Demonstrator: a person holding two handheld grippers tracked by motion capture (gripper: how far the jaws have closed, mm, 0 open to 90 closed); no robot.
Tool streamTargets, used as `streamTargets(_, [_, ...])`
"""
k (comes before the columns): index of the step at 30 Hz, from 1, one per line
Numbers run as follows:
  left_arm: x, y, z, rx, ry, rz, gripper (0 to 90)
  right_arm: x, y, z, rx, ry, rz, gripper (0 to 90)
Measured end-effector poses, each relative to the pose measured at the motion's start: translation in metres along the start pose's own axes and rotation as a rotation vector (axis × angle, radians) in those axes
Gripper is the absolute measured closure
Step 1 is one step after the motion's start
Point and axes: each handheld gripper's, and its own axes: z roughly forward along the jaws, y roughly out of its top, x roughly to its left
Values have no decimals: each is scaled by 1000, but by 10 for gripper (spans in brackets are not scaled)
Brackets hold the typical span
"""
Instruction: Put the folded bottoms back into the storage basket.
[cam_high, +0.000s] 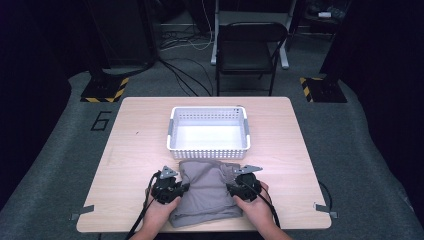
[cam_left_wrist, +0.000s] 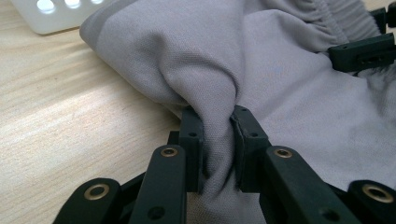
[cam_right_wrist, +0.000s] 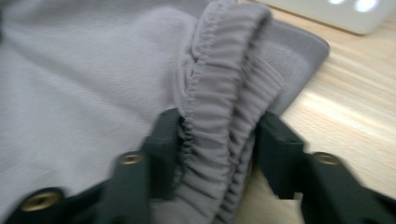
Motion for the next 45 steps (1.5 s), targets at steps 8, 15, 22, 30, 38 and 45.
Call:
streamTargets(8, [-1, 0, 0, -8, -3, -15, 763, -11, 2, 0, 25, 125, 44, 735])
streamTargets(15, [0, 2, -2, -16, -18, -13, 766, -9, 8, -9, -16, 168, 17, 761])
streamTargets(22, [-3, 7, -11, -41, -34, -12, 769, -2, 14, -26, -66, 168, -20, 766])
streamTargets(30, [-4, 19, -28, -80, -52, -9, 788, -4, 22, -43, -100, 181, -7, 770])
streamTargets(38, [-6, 23, -31, -81, -59, 1, 807, -5, 24, -48, -118, 183, -6, 770])
streamTargets(45, [-12, 33, -44, -119, -60, 9, 814, -5, 29, -59, -149, 196, 7, 770])
